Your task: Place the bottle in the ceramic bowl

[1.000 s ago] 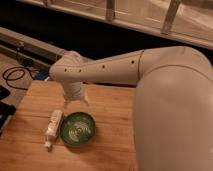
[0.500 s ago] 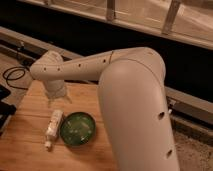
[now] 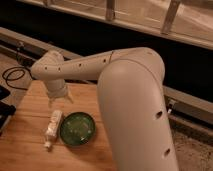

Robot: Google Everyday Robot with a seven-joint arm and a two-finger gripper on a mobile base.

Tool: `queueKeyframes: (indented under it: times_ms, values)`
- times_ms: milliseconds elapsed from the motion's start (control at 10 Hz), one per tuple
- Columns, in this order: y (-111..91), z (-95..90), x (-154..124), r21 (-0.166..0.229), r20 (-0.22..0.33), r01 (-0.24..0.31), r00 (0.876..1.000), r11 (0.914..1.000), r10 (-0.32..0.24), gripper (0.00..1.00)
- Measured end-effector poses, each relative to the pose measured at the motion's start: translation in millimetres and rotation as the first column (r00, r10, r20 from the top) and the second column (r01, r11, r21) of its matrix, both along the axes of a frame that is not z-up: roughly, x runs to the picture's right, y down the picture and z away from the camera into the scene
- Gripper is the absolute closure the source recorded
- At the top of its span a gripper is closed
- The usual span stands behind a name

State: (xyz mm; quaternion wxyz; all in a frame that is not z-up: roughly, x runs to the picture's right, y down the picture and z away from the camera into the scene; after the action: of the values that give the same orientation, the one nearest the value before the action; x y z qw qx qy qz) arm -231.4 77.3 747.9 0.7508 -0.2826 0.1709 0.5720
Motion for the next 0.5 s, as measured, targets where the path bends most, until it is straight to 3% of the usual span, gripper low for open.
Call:
queueKeyframes:
  times_ms: [500]
  values:
    - [38,48.9,-36,-0.108,0.038,0.056,0.998,0.9925,-0.052,0.35]
